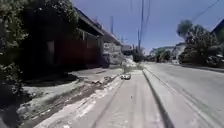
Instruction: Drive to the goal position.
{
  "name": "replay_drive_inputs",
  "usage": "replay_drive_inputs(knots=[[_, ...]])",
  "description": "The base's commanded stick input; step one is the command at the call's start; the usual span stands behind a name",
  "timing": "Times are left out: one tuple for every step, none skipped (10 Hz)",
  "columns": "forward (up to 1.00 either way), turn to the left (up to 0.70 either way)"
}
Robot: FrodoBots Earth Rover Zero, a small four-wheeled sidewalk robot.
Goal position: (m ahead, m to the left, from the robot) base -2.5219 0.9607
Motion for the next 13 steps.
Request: replay_drive_inputs(knots=[[1.0,0.03],[1.0,0.03],[1.0,0.03],[1.0,0.03],[1.0,0.03],[1.0,0.03],[1.0,0.03],[1.0,0.03],[1.0,0.03],[0.35,0.01],[0.0,0.0],[0.0,0.0],[0.0,0.0]])
